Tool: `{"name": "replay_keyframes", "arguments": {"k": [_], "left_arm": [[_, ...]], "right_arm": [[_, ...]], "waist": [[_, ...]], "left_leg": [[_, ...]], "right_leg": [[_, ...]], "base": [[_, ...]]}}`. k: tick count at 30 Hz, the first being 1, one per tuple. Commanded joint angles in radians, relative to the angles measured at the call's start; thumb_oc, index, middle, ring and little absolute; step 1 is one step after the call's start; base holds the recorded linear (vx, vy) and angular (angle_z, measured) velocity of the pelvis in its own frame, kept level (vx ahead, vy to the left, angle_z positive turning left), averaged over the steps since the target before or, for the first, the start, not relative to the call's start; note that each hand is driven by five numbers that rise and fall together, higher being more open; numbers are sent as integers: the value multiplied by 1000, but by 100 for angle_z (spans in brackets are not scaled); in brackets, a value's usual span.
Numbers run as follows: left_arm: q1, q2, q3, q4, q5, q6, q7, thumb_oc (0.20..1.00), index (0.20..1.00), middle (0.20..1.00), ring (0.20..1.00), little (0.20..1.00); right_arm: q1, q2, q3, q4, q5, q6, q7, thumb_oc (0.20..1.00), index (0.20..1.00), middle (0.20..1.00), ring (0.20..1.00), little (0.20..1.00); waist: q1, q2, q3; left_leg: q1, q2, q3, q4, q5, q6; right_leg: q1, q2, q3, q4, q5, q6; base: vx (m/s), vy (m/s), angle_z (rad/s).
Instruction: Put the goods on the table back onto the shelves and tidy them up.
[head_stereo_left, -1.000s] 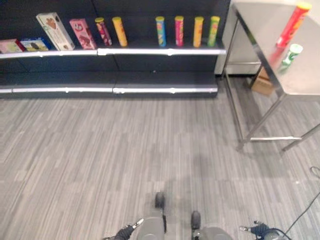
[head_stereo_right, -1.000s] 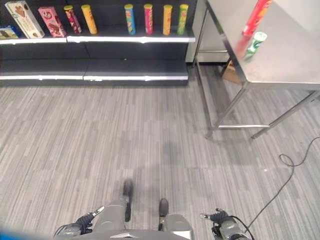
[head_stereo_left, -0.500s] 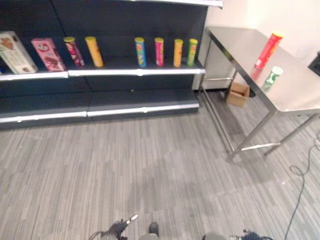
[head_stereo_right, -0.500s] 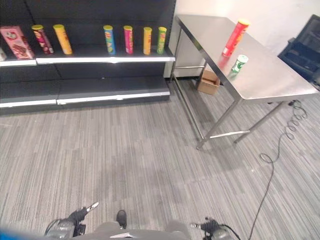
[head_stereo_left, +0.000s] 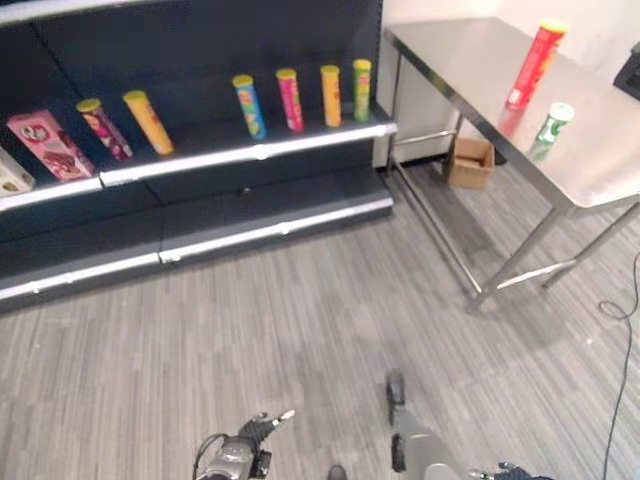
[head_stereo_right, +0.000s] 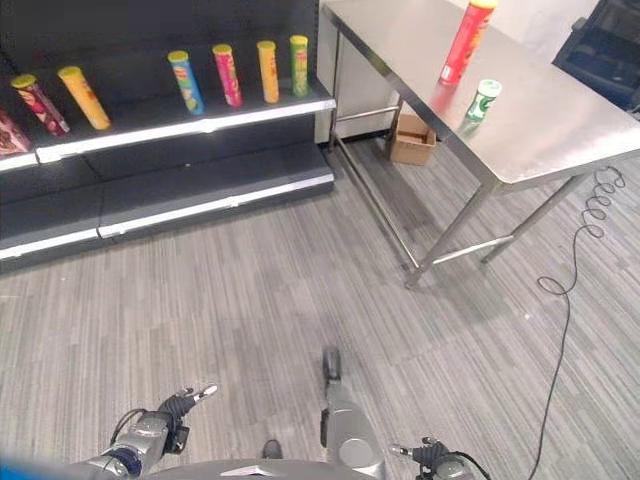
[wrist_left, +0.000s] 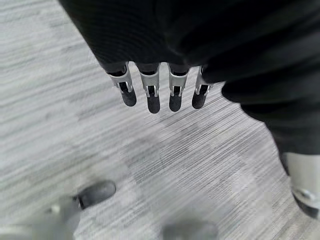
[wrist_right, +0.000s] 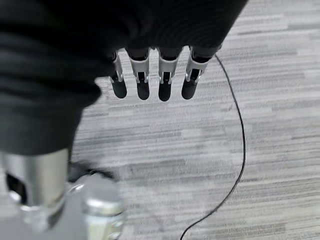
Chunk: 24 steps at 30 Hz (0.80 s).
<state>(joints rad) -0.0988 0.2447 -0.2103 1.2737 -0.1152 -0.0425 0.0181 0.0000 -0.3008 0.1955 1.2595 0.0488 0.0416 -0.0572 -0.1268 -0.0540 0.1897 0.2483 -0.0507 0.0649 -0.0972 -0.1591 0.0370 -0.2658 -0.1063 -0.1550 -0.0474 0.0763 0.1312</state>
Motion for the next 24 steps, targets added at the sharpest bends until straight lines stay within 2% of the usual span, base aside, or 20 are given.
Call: {"name": "replay_keyframes", "arguments": {"k": [1, 2, 3, 6, 7, 8, 9, 11, 12, 13, 14, 15, 18, 19, 20, 21, 22, 23, 24], "left_arm": [[-13, 24, -24, -19, 80, -17, -9, 1000, 1000, 1000, 1000, 1000], [-10, 12, -28, -17, 78, -16, -10, 1000, 1000, 1000, 1000, 1000], [-9, 10, -30, -22, 75, -14, -11, 1000, 1000, 1000, 1000, 1000], [-14, 4, -42, -30, 66, -17, -13, 1000, 1000, 1000, 1000, 1000], [-14, 4, -43, -33, 61, -16, -13, 1000, 1000, 1000, 1000, 1000], [-13, 5, -40, -37, 51, -12, -11, 1000, 1000, 1000, 1000, 1000], [-13, 5, -40, -37, 51, -12, -11, 1000, 1000, 1000, 1000, 1000], [-15, 8, -35, -46, 40, -10, -3, 1000, 1000, 1000, 1000, 1000], [-15, 9, -29, -45, 32, -8, 4, 1000, 1000, 1000, 1000, 1000], [-17, 9, -27, -46, 26, -9, 4, 1000, 1000, 1000, 1000, 1000], [-17, 8, -27, -46, 26, -9, 4, 1000, 1000, 1000, 1000, 1000], [-15, 4, -25, -45, 23, -11, 4, 1000, 1000, 1000, 1000, 1000], [-4, 0, -27, -39, 29, -13, 4, 1000, 1000, 1000, 1000, 1000], [-1, 2, -29, -38, 30, -14, 3, 1000, 1000, 1000, 1000, 1000], [-1, 2, -28, -38, 30, -14, 3, 1000, 1000, 1000, 1000, 1000], [2, 4, -27, -37, 30, -14, 5, 1000, 1000, 1000, 1000, 1000], [4, 4, -28, -30, 32, -13, 6, 1000, 1000, 1000, 1000, 1000], [4, 4, -28, -30, 32, -13, 6, 1000, 1000, 1000, 1000, 1000], [11, 1, -20, -17, 37, -10, 2, 1000, 1000, 1000, 1000, 1000]], "right_arm": [[-31, -58, 15, -1, 7, -15, -12, 1000, 1000, 1000, 1000, 1000], [-31, -75, 11, -6, 14, -25, -10, 1000, 1000, 1000, 1000, 1000], [-31, -81, 6, -6, 18, -23, -12, 1000, 1000, 1000, 1000, 1000], [-18, -99, -12, -18, 52, -36, -15, 1000, 1000, 1000, 1000, 1000], [-19, -103, -13, -15, 56, -36, -17, 1000, 1000, 1000, 1000, 1000], [-18, -109, -17, -14, 70, -37, -20, 1000, 1000, 1000, 1000, 1000], [-18, -109, -17, -14, 70, -37, -20, 1000, 1000, 1000, 1000, 1000], [-18, -114, -28, -21, 87, -38, -28, 1000, 1000, 1000, 1000, 1000], [-12, -114, -34, -22, 99, -36, -31, 1000, 1000, 1000, 1000, 1000], [-10, -112, -33, -21, 101, -35, -32, 1000, 1000, 1000, 1000, 1000], [-10, -112, -33, -21, 101, -35, -32, 1000, 1000, 1000, 1000, 1000], [-4, -107, -34, -15, 101, -34, -36, 1000, 1000, 1000, 1000, 1000], [1, -101, -29, -14, 97, -36, -37, 1000, 1000, 1000, 1000, 1000], [2, -103, -28, -15, 98, -38, -39, 1000, 1000, 1000, 1000, 1000], [2, -103, -28, -15, 98, -38, -39, 1000, 1000, 1000, 1000, 1000], [3, -104, -33, -17, 102, -41, -46, 1000, 1000, 1000, 1000, 1000], [7, -101, -38, -15, 103, -42, -49, 1000, 1000, 1000, 1000, 1000], [7, -101, -38, -15, 103, -42, -49, 1000, 1000, 1000, 1000, 1000], [10, -98, -38, -12, 93, -43, -45, 1000, 1000, 1000, 1000, 1000]], "waist": [[-15, 25, -8], [-28, 44, -22], [-29, 50, -26], [-52, 64, -39], [-53, 64, -38], [-46, 58, -24], [-47, 56, -26], [-33, 39, -9], [-24, 28, 0], [-18, 20, 2], [-16, 24, 5], [-2, 17, 13], [14, 14, 18], [19, 22, 20], [19, 20, 18], [28, 41, 20], [30, 43, 23], [31, 42, 25], [32, 53, 17]], "left_leg": [[-32, 0, -14, 50, -32, -54], [-18, 28, -24, 80, -51, -72], [-27, 39, -24, 106, -42, -84], [-61, 90, 21, 258, 32, -144], [-95, 104, 35, 359, 69, -158], [-171, 120, 36, 579, 144, -169], [-174, 118, 36, 578, 147, -169], [-240, 104, 15, 770, 204, -169], [-289, 115, 33, 842, 205, -154], [-328, 115, 51, 836, 189, -139], [-327, 119, 52, 841, 185, -139], [-397, 124, 66, 801, 148, -123], [-444, 112, 79, 524, 126, -103], [-442, 105, 66, 409, 135, -106], [-441, 103, 66, 403, 139, -106], [-471, 108, 33, 240, 228, -130], [-477, 111, 26, 187, 253, -139], [-473, 109, 27, 183, 254, -139], [-449, 113, 17, 125, 257, -139]], "right_leg": [[25, 8, -4, -29, 54, 50], [33, 20, -5, 6, 42, 33], [38, 23, -6, 19, 32, 27], [77, 39, -10, 42, -15, -13], [104, 48, -6, 41, -35, -29], [171, 76, 11, 31, -76, -64], [168, 73, 11, 31, -76, -63], [223, 84, 34, 22, -99, -90], [270, 90, 64, 12, -125, -107], [288, 84, 73, 9, -133, -109], [290, 87, 74, 9, -133, -109], [325, 86, 103, 3, -145, -107], [356, 72, 127, 1, -163, -88], [364, 77, 135, 1, -170, -82], [361, 75, 135, 1, -170, -82], [388, 94, 151, -9, -183, -81], [406, 99, 160, -11, -191, -81], [409, 97, 161, -12, -192, -81], [418, 108, 172, -10, -203, -76]], "base": [[640, -246, 71], [571, -258, 92], [540, -285, 90], [311, -199, 18], [352, -283, 10], [256, -231, 8], [272, -236, -3], [286, -180, -54], [376, -177, -78], [296, -116, -69], [248, -45, -46], [261, -5, -65], [306, 60, -51], [163, 74, -29], [291, 113, -25], [307, 96, -31], [309, 97, -28], [210, 66, -36], [217, 96, -32]]}}
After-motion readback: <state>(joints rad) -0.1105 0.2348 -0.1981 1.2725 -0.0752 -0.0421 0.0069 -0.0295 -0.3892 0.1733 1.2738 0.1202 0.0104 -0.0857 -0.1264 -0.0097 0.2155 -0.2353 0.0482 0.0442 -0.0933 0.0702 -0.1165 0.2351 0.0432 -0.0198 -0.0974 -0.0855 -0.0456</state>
